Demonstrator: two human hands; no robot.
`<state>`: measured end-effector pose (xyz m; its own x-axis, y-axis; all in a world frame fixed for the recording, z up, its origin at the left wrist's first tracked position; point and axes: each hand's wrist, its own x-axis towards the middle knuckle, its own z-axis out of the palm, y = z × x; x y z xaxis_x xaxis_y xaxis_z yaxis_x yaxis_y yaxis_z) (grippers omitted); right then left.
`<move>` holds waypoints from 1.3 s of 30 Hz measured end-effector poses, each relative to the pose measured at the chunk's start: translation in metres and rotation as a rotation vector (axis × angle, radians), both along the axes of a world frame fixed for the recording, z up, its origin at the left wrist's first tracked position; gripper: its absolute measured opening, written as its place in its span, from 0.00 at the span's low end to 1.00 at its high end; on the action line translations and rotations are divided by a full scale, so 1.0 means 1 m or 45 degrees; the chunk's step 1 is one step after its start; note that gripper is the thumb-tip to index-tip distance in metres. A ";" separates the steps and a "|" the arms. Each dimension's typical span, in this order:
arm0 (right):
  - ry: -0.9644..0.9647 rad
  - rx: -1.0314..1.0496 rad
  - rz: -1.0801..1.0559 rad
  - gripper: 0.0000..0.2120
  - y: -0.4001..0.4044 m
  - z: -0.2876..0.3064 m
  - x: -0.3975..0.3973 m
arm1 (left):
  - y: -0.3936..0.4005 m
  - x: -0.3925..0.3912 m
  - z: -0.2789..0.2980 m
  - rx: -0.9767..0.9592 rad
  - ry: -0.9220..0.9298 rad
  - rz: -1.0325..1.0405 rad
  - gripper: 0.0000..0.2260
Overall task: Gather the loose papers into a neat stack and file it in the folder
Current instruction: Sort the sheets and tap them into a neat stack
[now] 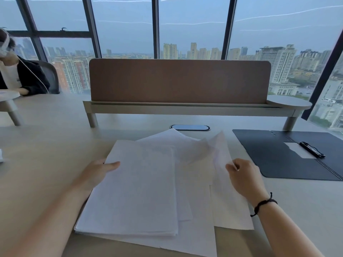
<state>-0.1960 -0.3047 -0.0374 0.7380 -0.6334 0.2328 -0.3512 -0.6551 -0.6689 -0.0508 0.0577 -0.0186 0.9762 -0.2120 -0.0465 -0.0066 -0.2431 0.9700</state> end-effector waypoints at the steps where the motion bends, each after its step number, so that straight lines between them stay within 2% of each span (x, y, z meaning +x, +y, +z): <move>1: -0.008 -0.027 0.011 0.19 0.002 0.001 -0.001 | -0.001 0.000 -0.001 0.001 0.015 -0.001 0.08; 3: 0.026 0.007 0.038 0.16 0.004 0.002 -0.002 | -0.004 0.002 -0.005 -0.027 0.023 0.002 0.07; 5: 0.066 0.183 0.034 0.09 0.002 0.000 0.000 | -0.008 -0.004 0.000 -0.087 0.004 0.039 0.05; 6: 0.095 0.286 0.023 0.08 0.002 -0.001 0.000 | -0.008 -0.007 0.004 -0.120 0.007 0.029 0.09; 7: 0.115 0.389 0.023 0.09 0.001 -0.001 0.000 | -0.010 -0.013 0.010 -0.119 0.006 0.036 0.10; 9: 0.123 0.589 0.025 0.11 -0.001 -0.001 -0.002 | -0.010 -0.014 0.010 -0.137 0.027 0.067 0.03; 12: 0.075 0.825 0.042 0.11 0.006 0.005 -0.009 | -0.013 -0.009 -0.002 -0.190 0.136 0.009 0.05; 17: -0.013 0.978 0.076 0.14 0.020 0.006 -0.003 | -0.018 -0.011 -0.004 -0.344 0.165 -0.110 0.08; 22: -0.149 1.127 0.028 0.14 0.021 0.006 -0.002 | -0.018 -0.009 -0.002 -0.741 0.303 -0.033 0.14; 24: -0.191 1.213 0.003 0.14 0.021 0.006 -0.002 | -0.015 -0.009 -0.003 -0.762 0.359 0.035 0.13; 28: -0.237 1.290 -0.030 0.14 0.023 0.009 -0.004 | 0.001 0.005 0.004 -0.807 0.292 0.122 0.21; 31: -0.230 1.351 0.020 0.13 0.026 0.014 -0.007 | 0.003 0.020 0.014 -0.864 0.230 0.165 0.18; 33: -0.224 1.377 0.055 0.12 0.027 0.016 -0.007 | -0.006 0.027 0.018 -0.867 0.250 0.180 0.19; 36: -0.231 1.392 0.084 0.09 0.030 0.018 -0.007 | -0.027 0.036 0.017 -0.801 0.227 0.143 0.20; 39: -0.201 1.363 0.094 0.08 0.031 0.017 -0.005 | -0.055 0.035 0.026 -0.742 0.261 -0.036 0.20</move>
<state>-0.2011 -0.2742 -0.0208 0.7927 -0.5196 -0.3188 -0.1948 0.2797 -0.9401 -0.0159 0.0026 0.0070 0.9532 -0.2849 -0.1016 0.1956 0.3243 0.9255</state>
